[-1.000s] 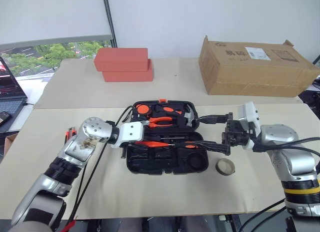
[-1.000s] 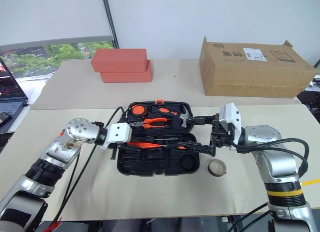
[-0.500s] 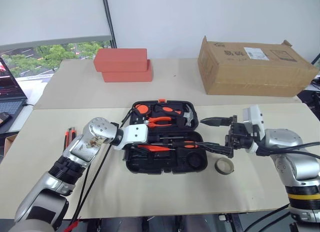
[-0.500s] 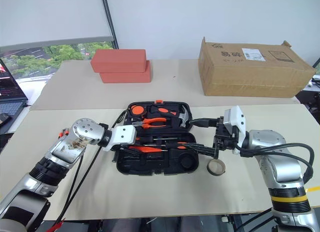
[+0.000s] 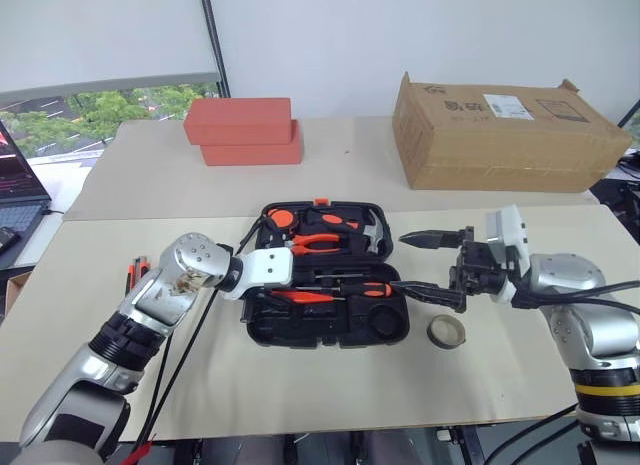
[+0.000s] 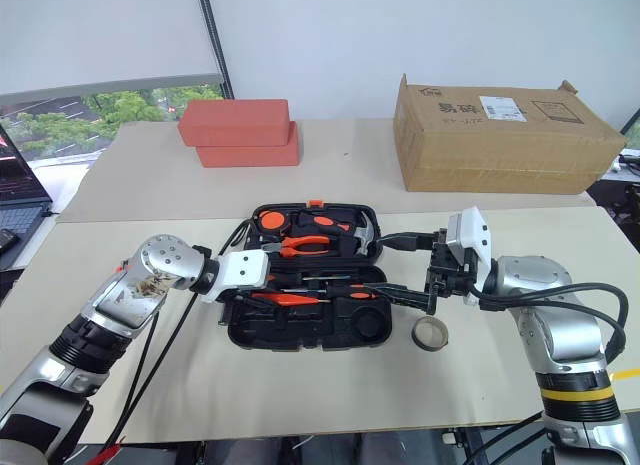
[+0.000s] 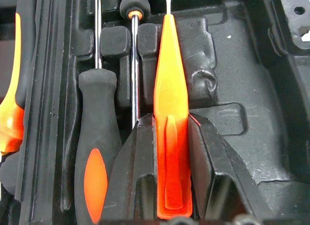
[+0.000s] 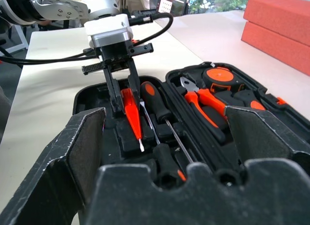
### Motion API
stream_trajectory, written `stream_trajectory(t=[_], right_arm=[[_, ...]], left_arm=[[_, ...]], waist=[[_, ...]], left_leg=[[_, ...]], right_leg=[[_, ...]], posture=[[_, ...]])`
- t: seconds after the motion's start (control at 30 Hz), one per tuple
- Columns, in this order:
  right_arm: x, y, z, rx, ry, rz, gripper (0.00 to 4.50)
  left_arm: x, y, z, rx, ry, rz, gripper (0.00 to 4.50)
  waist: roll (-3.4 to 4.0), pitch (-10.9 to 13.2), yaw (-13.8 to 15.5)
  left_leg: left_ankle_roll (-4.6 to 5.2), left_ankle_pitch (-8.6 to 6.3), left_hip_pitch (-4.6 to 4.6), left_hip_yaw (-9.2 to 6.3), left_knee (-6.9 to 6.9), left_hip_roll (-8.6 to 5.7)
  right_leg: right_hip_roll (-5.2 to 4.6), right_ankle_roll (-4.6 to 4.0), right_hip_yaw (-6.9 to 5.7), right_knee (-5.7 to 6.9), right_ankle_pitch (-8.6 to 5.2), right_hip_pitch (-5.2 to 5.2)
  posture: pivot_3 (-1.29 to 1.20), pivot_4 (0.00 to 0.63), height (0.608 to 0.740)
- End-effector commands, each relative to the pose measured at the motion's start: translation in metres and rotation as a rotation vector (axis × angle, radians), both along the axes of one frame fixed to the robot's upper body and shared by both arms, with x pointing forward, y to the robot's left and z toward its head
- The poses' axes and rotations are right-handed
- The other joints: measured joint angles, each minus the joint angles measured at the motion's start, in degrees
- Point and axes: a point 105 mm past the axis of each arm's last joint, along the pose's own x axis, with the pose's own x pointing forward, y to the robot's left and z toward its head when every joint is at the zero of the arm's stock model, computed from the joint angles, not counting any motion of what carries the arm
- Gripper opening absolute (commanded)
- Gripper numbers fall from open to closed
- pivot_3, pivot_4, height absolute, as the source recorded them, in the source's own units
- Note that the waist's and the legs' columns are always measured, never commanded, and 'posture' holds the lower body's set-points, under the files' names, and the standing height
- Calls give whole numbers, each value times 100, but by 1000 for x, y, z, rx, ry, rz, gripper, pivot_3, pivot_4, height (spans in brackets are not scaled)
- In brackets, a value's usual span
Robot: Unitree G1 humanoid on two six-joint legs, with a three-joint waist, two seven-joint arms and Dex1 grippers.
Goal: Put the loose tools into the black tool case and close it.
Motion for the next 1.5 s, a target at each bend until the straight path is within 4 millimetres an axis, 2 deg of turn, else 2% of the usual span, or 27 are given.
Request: stream_trajectory(t=[0.03,0.4,1.0,1.03,1.07,1.13,1.2,1.23,1.33,1.5], right_arm=[[-3,0,11,16,-44,21,4500],[-4,2,11,11,-43,31,4500],[-3,1,10,10,-46,25,4500],[-3,0,10,10,-46,24,4500],[-3,0,10,11,-46,23,4500],[-3,0,9,12,-46,22,4500],[-3,0,9,13,-46,22,4500],[-3,0,9,13,-45,21,4500],[-3,-1,9,11,-44,19,4500],[-2,-2,8,10,-46,17,4500]], left_arm=[[2,1,14,-12,-35,7,449],[2,12,17,35,-37,24,449],[-2,4,11,22,-12,-10,449],[-2,3,12,16,-14,-10,1447],[0,3,12,8,-20,-4,1605],[0,2,13,4,-21,-3,2463],[1,3,13,11,-23,-5,2978],[1,4,13,14,-27,-4,3375],[7,0,26,-42,-64,23,4422],[6,-7,54,-184,-65,35,4467]], waist=[[0,0,3],[0,0,29],[0,0,50],[0,0,50],[0,0,50],[0,0,52],[0,0,48],[0,0,46],[0,0,52],[0,0,58]], left_leg=[[0,0,0,0,0,0],[-1,1,0,0,2,-1],[-28,17,-2,0,4,-2],[-31,18,-2,0,4,-2],[-31,18,-2,0,4,-2],[-30,18,-1,0,4,-2],[-30,18,-1,-1,5,-2],[-30,18,-1,0,5,-2],[-30,18,-1,-1,5,-2],[-3,3,-1,-7,14,-2]], right_leg=[[0,0,0,0,0,0],[-1,-1,0,0,1,1],[-1,-6,-1,0,4,2],[-1,-6,-1,0,4,2],[-1,-6,-1,0,4,2],[-1,-6,-1,0,4,3],[-1,-7,-1,0,4,3],[-1,-7,-1,0,4,3],[-1,-10,-1,1,6,3],[-2,-5,-4,4,3,9]], posture=[[0,150,711],[0,150,711],[0,150,711],[0,150,711],[0,150,711],[0,150,711],[0,150,711],[0,150,711],[0,150,711],[0,150,711]])
